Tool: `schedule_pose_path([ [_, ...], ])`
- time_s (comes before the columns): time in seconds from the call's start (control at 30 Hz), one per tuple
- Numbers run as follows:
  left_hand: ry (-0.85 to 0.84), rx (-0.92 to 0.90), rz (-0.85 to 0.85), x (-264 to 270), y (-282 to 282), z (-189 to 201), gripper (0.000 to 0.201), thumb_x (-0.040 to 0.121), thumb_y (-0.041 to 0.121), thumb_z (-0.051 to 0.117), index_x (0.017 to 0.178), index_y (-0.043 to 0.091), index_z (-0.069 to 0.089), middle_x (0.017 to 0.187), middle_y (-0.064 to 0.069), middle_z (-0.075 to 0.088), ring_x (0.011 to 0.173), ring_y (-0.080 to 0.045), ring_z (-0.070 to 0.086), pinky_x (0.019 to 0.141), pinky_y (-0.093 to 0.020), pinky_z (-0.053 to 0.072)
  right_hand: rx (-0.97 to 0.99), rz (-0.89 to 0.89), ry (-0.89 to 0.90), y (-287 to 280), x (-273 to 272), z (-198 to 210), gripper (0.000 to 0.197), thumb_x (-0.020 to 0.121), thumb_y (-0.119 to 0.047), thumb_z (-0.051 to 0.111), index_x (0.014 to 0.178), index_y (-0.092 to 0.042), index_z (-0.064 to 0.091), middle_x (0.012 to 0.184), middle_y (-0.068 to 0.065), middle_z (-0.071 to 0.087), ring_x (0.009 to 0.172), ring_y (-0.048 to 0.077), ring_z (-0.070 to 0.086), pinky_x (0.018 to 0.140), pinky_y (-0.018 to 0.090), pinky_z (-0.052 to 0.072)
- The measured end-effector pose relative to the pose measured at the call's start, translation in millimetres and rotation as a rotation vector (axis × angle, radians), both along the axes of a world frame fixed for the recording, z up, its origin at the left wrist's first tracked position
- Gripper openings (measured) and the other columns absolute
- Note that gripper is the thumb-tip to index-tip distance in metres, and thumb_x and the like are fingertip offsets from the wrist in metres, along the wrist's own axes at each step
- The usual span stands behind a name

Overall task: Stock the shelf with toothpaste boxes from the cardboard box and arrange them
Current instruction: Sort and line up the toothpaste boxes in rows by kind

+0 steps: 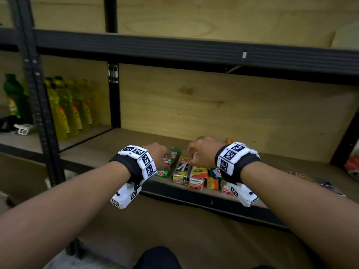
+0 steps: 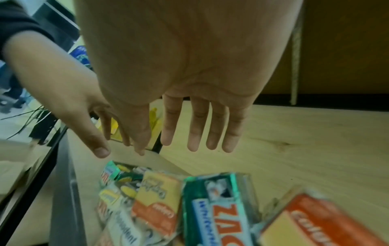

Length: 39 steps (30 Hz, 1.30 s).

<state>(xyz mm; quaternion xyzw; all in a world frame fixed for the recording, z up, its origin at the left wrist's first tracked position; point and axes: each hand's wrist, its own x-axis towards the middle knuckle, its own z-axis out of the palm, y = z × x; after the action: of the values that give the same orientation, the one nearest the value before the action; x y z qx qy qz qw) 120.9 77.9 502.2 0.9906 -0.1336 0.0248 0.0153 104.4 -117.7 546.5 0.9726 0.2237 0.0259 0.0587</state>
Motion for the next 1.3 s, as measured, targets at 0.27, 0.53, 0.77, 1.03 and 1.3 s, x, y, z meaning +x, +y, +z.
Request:
schedule_pose_path([
  [0.27, 0.12, -0.074, -0.026, 13, 33, -46, 0.067, 0.085, 0.055, 0.064, 0.145, 0.035, 0.04, 0.131, 0.002, 0.061, 0.114, -0.02, 0.06, 0.081, -0.024, 0.04, -0.176, 0.081, -0.022, 27, 8, -47, 0.057, 0.082, -0.041, 0.074, 0.133, -0.03, 0.052, 0.125, 0.004, 0.057, 0.109, 0.027, 0.059, 0.078, 0.034, 0.049],
  [0.53, 0.166, -0.233, -0.028, 25, 50, -69, 0.092, 0.081, 0.064, 0.065, 0.153, 0.044, 0.013, 0.14, 0.004, 0.055, 0.122, -0.019, 0.056, 0.089, -0.019, 0.038, -0.267, 0.091, -0.083, 31, 19, -71, 0.056, 0.082, -0.031, 0.072, 0.131, -0.04, 0.047, 0.124, 0.004, 0.059, 0.114, 0.032, 0.058, 0.101, 0.058, 0.037],
  [0.77, 0.263, -0.261, -0.056, 32, 64, -72, 0.069, 0.07, 0.083, 0.057, 0.131, 0.053, 0.044, 0.13, 0.015, 0.059, 0.116, -0.012, 0.056, 0.103, -0.035, 0.043, -0.295, 0.161, -0.167, 37, 10, -84, 0.047, 0.087, -0.023, 0.065, 0.13, -0.03, 0.048, 0.118, 0.005, 0.065, 0.103, 0.032, 0.065, 0.106, 0.063, 0.028],
  [1.03, 0.162, -0.259, -0.055, 23, 63, -79, 0.074, 0.069, 0.086, 0.049, 0.13, 0.044, 0.05, 0.124, 0.008, 0.063, 0.107, -0.015, 0.059, 0.096, -0.034, 0.048, -0.287, 0.251, -0.19, 44, -15, -89, 0.039, 0.087, -0.012, 0.061, 0.123, -0.021, 0.049, 0.111, 0.009, 0.065, 0.099, 0.031, 0.064, 0.102, 0.049, 0.038],
  [1.3, 0.156, -0.208, -0.023, 24, 62, -77, 0.079, 0.065, 0.092, 0.045, 0.128, 0.046, 0.051, 0.121, 0.01, 0.062, 0.105, -0.014, 0.059, 0.094, -0.035, 0.049, -0.333, 0.188, -0.157, 45, -12, -75, 0.056, 0.086, -0.022, 0.069, 0.137, -0.028, 0.045, 0.141, 0.014, 0.04, 0.124, 0.038, 0.047, 0.098, 0.049, 0.04],
])
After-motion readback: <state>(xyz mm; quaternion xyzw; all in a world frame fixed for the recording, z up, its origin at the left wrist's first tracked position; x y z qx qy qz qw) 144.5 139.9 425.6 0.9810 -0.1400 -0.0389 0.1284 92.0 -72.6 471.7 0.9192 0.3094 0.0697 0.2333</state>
